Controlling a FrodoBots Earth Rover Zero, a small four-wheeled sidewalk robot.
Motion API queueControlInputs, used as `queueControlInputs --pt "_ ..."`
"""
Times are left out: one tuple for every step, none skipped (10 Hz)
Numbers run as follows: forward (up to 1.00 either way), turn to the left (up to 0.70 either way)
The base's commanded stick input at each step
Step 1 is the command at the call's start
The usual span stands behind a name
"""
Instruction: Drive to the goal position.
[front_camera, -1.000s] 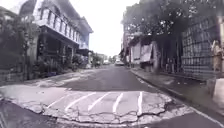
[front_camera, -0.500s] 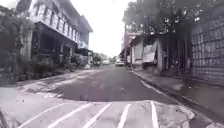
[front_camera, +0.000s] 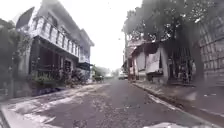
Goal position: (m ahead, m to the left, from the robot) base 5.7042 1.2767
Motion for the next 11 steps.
queueControlInputs --pt "1.00 0.00" --pt "1.00 0.00" --pt "1.00 0.00" --pt "1.00 0.00" --pt "1.00 0.00" --pt "1.00 0.00" --pt "1.00 0.00" --pt "1.00 0.00" --pt "1.00 0.00" --pt "1.00 0.00" --pt "1.00 0.00"
